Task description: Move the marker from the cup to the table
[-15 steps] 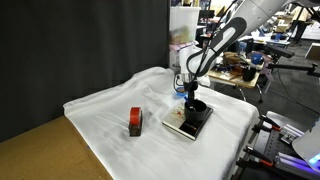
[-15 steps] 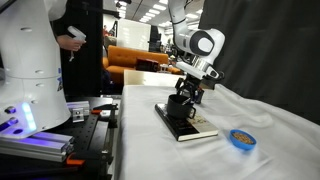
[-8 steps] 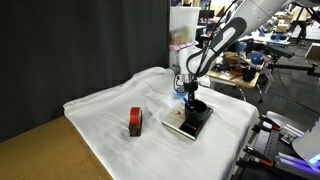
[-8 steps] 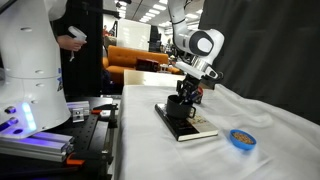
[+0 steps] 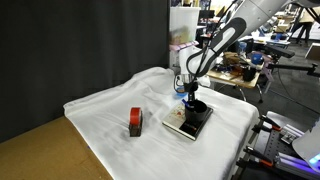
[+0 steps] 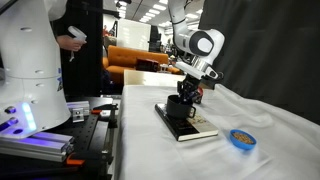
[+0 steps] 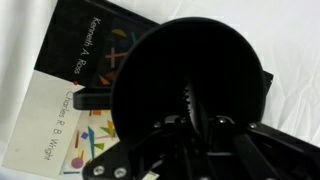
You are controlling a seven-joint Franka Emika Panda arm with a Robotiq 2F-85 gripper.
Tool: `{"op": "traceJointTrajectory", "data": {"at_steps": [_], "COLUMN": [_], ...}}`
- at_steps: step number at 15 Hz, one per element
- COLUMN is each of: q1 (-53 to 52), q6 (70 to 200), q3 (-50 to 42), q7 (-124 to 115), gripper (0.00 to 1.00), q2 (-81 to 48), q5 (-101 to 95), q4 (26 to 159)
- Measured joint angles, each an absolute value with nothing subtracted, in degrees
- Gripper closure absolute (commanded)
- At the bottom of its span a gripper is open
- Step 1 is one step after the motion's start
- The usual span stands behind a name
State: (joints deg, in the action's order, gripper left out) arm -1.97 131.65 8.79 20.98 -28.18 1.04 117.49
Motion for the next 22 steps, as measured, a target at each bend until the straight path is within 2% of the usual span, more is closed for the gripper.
{"op": "traceJointTrajectory", "data": {"at_steps": [22], "q1": [-1.76], "q6": [128.93], "q3": [5.74], "q7": [20.96], "gripper": [0.96], "q2": [-29.37], "q5": [-2.77], "q4": [111.98]}}
